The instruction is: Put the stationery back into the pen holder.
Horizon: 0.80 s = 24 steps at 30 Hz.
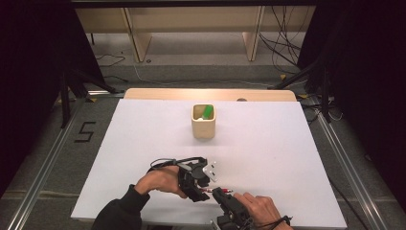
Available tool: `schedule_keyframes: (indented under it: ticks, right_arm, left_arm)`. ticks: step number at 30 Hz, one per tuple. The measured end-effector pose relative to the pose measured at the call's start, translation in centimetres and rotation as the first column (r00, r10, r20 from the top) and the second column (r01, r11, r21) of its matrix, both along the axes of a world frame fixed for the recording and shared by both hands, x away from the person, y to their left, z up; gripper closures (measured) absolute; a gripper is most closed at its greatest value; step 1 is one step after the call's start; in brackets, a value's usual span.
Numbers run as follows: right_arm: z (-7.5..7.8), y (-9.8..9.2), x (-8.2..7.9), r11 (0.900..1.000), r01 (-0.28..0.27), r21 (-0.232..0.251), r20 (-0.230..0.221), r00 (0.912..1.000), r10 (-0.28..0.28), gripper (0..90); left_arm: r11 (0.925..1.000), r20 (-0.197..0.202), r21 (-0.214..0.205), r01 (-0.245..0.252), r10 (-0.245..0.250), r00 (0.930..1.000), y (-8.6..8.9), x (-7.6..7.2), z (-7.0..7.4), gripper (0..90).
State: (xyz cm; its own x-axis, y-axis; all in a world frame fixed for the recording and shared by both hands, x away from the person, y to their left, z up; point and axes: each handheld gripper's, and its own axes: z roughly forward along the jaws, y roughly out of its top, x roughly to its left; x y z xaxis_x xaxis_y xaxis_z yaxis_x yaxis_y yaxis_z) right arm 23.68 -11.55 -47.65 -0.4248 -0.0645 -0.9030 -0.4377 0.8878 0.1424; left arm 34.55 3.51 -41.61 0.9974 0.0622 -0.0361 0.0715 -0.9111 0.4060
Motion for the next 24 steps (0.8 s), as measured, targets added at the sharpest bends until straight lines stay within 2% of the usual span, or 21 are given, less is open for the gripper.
schedule_keyframes:
  ticks: [10,14,24]
  right_arm:
    - [-0.2,0.1,0.0,0.9999,-0.009,-0.01,0.0,1.0,0.009,80.4]
    - [-0.4,0.1,-0.2,0.9999,-0.001,-0.015,-0.017,0.9999,0.0,80.4]
    - [-0.6,0.2,-0.2,0.999,-0.025,-0.037,-0.006,0.9997,0.025,80.4]
  left_arm:
    - [0.9996,-0.023,0.015,0.025,-0.025,0.9994,-0.3,0.4,-0.6,65.9]
    - [0.9989,-0.024,0.027,0.037,-0.037,0.999,-0.5,0.5,-0.8,67.7]
    - [0.9974,-0.04,0.039,0.061,-0.06,0.9974,-0.6,0.5,-1.1,76.8]
